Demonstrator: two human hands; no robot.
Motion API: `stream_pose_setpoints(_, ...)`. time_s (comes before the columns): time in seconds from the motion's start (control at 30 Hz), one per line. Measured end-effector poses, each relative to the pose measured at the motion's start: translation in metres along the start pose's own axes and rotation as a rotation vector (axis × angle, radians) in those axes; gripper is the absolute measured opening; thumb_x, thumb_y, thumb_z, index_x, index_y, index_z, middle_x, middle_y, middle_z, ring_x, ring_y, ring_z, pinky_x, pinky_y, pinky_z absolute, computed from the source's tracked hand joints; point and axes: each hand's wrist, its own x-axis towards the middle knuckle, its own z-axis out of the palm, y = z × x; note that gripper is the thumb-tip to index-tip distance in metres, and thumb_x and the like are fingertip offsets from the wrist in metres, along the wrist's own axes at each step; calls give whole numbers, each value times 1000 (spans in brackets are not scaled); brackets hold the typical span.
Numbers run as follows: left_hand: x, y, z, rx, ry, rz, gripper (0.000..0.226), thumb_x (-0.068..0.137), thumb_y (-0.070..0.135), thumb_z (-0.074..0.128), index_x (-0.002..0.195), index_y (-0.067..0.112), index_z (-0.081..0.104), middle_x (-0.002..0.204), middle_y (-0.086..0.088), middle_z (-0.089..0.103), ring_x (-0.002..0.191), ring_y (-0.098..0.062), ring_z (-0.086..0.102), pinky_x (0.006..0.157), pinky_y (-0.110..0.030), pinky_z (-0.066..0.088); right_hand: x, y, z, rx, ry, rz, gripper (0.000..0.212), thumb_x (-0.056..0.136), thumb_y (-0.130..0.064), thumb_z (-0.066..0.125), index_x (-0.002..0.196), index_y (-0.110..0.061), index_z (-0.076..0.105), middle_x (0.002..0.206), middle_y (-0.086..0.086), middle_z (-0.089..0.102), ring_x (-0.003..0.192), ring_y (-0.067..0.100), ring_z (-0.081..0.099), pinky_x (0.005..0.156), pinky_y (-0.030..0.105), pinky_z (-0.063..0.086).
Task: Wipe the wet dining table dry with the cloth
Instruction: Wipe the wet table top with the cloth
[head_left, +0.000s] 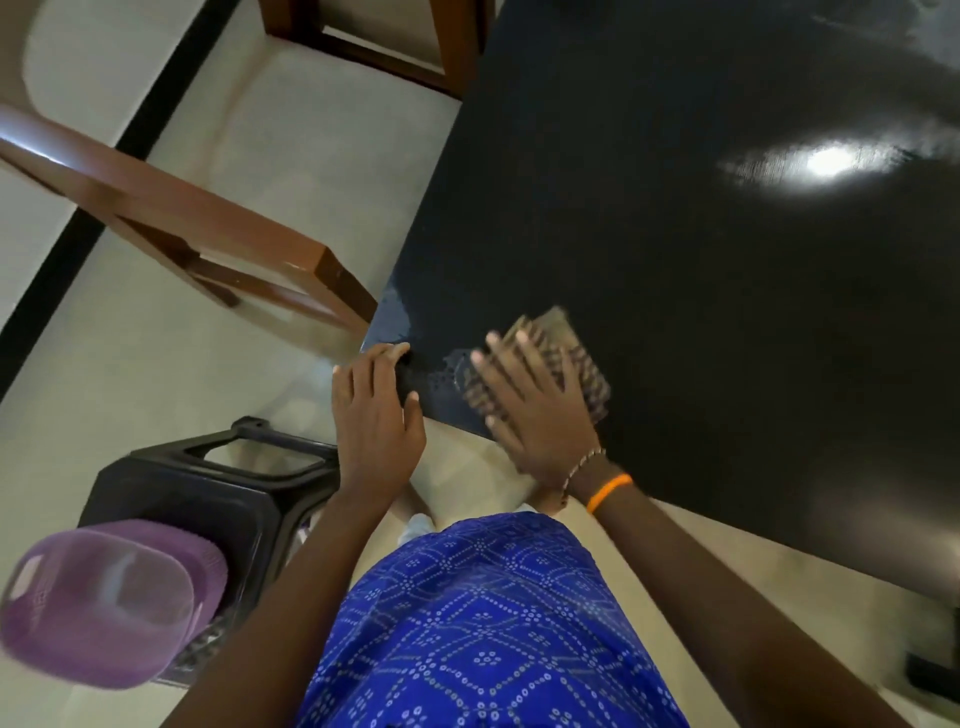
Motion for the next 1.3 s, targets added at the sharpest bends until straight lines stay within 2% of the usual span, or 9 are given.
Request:
stream_pose_setpoints(0.07, 1, -7, -3, -4, 10, -18, 49, 78, 9, 61, 125, 6, 48, 128, -16, 51, 116, -33, 46, 100, -43, 37, -21, -17, 9, -38, -23, -120, 74, 82, -44, 45, 149, -29, 16, 158, 0, 19, 146, 23, 13, 113, 51, 10)
stream_pose_setpoints(0.2, 3, -21, -7, -24, 21, -64, 53, 79, 13, 62, 128, 8, 44, 130, -15, 48, 118, -32, 43, 100, -43, 38, -11, -1, 0, -76, -65, -329, 71, 82, -43, 45, 147, -30, 22, 156, -1, 27, 145, 24, 20, 109, 52, 24)
stream_pose_setpoints(0.3, 4, -30, -8, -58, 26, -88, 54, 80, 15, 62, 130, 7, 43, 131, -15, 47, 120, -30, 42, 101, -42, 38, 23, 13, -12, -58, -96, -429, 64, 84, -40, 39, 146, -27, 28, 154, 0, 30, 144, 24, 24, 109, 49, 22)
stream_pose_setpoints(0.47, -1, -38, -9, -103, 23, -170, 47, 83, 20, 62, 125, 7, 47, 126, -14, 52, 116, -29, 44, 96, -37, 38, 97, 33, -29, -96, -81, -175, 60, 92, -42, 26, 149, -28, 19, 158, -3, 19, 147, 22, 14, 110, 46, 18)
stream_pose_setpoints(0.73, 1, -55, -17, -301, -60, -264, 32, 88, 16, 57, 119, 17, 56, 124, -3, 59, 119, -23, 44, 98, -29, 31, 154, 18, -34, 56, -24, 232, 60, 95, -35, 38, 150, -30, 14, 160, -5, 9, 148, 20, 4, 113, 52, 11)
stream_pose_setpoints(0.97, 16, -72, -31, -539, -150, -228, 28, 81, 11, 65, 109, 14, 66, 106, -1, 68, 92, -13, 62, 85, -28, 49, 76, -71, -7, 17, -1, -131, 58, 86, -38, 44, 142, -26, 36, 153, 7, 32, 141, 33, 29, 103, 57, 31)
stream_pose_setpoints(1.17, 30, -87, -34, -616, -244, -227, 27, 75, 6, 71, 102, 12, 70, 96, -2, 70, 81, -14, 64, 72, -8, 45, 86, -57, -6, 4, -90, -438, 57, 88, -43, 44, 143, -36, 31, 155, 0, 29, 144, 26, 23, 109, 55, 22)
stream_pose_setpoints(1.23, 34, -89, -35, -630, -271, -230, 29, 73, 8, 74, 101, 14, 70, 95, 0, 70, 79, -11, 63, 72, -8, 45, 113, -42, -13, -12, -87, -443, 52, 91, -43, 39, 143, -36, 33, 155, -1, 30, 144, 26, 22, 110, 52, 20)
stream_pose_setpoints(1.3, 35, -90, -36, -639, -297, -228, 30, 73, 10, 74, 103, 15, 70, 96, 2, 69, 82, -9, 63, 75, -9, 46, 147, -27, -17, -21, -33, -308, 50, 92, -42, 38, 142, -35, 36, 154, -1, 30, 144, 26, 21, 110, 49, 21)
